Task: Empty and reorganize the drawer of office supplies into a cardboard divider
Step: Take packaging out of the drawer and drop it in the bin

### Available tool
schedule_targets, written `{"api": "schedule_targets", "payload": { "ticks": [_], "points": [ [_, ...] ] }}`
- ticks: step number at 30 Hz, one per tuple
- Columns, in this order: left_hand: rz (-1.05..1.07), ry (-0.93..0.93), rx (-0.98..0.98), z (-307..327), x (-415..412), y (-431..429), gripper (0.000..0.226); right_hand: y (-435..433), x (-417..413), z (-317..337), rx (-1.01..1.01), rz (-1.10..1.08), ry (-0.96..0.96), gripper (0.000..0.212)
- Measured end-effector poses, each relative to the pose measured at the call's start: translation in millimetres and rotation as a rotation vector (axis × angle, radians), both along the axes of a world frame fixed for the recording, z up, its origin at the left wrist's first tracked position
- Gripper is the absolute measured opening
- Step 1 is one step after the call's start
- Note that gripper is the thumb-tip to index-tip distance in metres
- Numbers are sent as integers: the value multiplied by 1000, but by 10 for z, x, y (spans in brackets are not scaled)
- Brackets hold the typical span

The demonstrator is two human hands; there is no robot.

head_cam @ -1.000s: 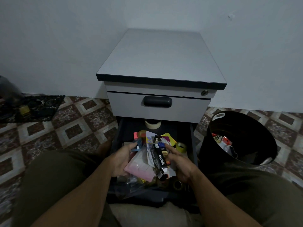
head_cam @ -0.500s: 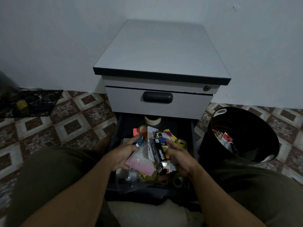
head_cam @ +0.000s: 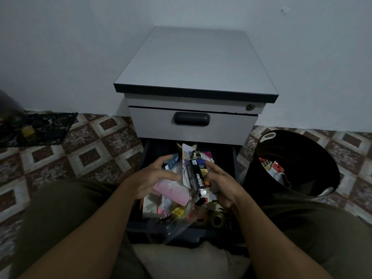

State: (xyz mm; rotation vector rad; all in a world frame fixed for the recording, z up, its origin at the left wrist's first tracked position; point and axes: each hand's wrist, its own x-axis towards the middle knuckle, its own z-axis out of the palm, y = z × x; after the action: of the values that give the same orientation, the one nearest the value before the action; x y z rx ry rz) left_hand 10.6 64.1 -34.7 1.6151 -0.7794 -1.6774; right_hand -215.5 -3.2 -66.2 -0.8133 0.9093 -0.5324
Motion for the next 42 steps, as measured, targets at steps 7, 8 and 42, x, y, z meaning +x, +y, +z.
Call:
{"api": "schedule_targets", "payload": {
  "ticks": [7, 8, 42],
  "points": [
    [18, 52, -14, 25, 44, -22, 69, -4, 0, 18, -21, -10, -17, 55],
    [23, 66, -6, 0, 49, -17, 68, 3, 0, 13, -18, -6, -12, 55],
    [78, 115, -57, 294, 48, -184, 81, -153, 88, 406, 59, 86, -175, 57]
  ]
}}
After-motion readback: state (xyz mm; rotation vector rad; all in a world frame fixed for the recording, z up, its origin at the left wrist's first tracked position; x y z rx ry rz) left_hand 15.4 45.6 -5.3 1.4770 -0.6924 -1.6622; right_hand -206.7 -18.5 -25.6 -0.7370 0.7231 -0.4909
